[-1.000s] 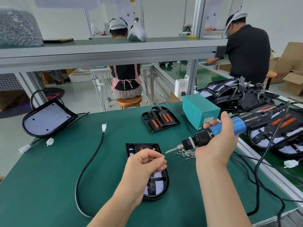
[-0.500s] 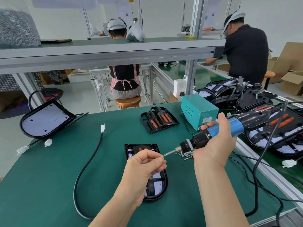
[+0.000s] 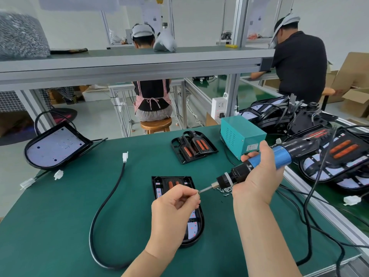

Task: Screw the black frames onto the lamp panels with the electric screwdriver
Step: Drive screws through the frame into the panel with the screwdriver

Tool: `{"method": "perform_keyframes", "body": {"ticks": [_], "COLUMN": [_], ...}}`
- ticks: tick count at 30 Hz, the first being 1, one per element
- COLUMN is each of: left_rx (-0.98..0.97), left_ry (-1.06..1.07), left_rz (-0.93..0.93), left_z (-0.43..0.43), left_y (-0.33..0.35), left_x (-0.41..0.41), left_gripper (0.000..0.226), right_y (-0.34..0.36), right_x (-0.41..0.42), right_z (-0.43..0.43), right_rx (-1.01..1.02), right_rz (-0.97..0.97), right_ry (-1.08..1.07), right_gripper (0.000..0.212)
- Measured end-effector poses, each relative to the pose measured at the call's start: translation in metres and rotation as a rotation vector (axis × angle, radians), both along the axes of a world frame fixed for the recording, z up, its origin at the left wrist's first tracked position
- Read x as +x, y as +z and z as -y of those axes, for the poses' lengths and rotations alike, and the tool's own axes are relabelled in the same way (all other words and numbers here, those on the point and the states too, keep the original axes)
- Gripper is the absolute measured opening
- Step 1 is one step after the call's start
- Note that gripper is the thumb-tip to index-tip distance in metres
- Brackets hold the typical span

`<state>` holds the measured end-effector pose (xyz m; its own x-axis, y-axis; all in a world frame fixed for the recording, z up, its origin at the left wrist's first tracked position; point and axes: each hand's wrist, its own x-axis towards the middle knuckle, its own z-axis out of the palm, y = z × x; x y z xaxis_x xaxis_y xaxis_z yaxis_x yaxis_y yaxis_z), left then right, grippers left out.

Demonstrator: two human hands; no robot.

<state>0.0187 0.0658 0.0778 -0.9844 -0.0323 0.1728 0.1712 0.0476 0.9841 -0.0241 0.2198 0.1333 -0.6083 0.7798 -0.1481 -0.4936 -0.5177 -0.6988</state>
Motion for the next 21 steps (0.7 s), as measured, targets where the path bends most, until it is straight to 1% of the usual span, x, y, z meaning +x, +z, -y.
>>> {"method": "perform_keyframes", "body": {"ticks": [2,3,5,6,8,9,10,13,14,15,16,18,19,21], "left_rx": [-0.171,-0.249,-0.383,-0.427,-0.475,-0.497,-0.526,-0.677,-0.716,-0.733,-0.711,-0.588,-0.536,-0.457], "left_ry": [0.072,0.106,0.16,0.176,0.193,0.197,0.194,0.216,0.262,0.307,0.32,0.239,0.173,0.064], "left_rz": [-0.19,-0.295,-0.488,-0.554,-0.614,-0.615,-0.6,-0.515,-0.441,-0.317,-0.161,0.128,0.226,0.343], "left_z": [0.0,0.001,0.004,0.004,0.007,0.008,0.01,0.021,0.027,0.034,0.041,0.051,0.053,0.053], "left_y": [-0.006,-0.008,-0.013,-0.015,-0.018,-0.018,-0.017,-0.015,-0.015,-0.014,-0.012,-0.01,-0.009,-0.011], "left_x": [0.001,0.001,-0.002,-0.003,-0.006,-0.007,-0.008,-0.017,-0.022,-0.027,-0.033,-0.045,-0.051,-0.06], "left_gripper": [0.036,0.035,0.021,0.014,0.008,0.01,0.016,0.05,0.059,0.066,0.071,0.08,0.084,0.091], "right_y": [-0.003,-0.004,-0.009,-0.012,-0.015,-0.016,-0.017,-0.013,-0.013,-0.01,-0.009,-0.007,-0.005,-0.005], "right_x": [-0.003,-0.004,-0.007,-0.01,-0.014,-0.016,-0.018,-0.027,-0.032,-0.036,-0.042,-0.054,-0.06,-0.072], "right_z": [-0.003,-0.004,-0.004,-0.005,-0.006,-0.006,-0.006,-0.006,-0.007,-0.007,-0.009,-0.009,-0.008,-0.005], "right_rx": [-0.039,-0.051,-0.065,-0.072,-0.083,-0.086,-0.094,-0.082,-0.065,-0.047,-0.026,0.022,0.042,0.089], "right_rz": [0.009,0.029,0.049,0.051,0.07,0.071,0.073,0.06,0.047,0.035,0.019,0.0,-0.01,-0.028], "right_ry": [0.038,0.041,0.042,0.047,0.066,0.08,0.085,0.083,0.068,0.051,0.041,0.022,0.016,0.007], "right_gripper": [0.028,0.029,0.027,0.025,0.022,0.021,0.021,0.02,0.02,0.02,0.021,0.02,0.02,0.022]}}
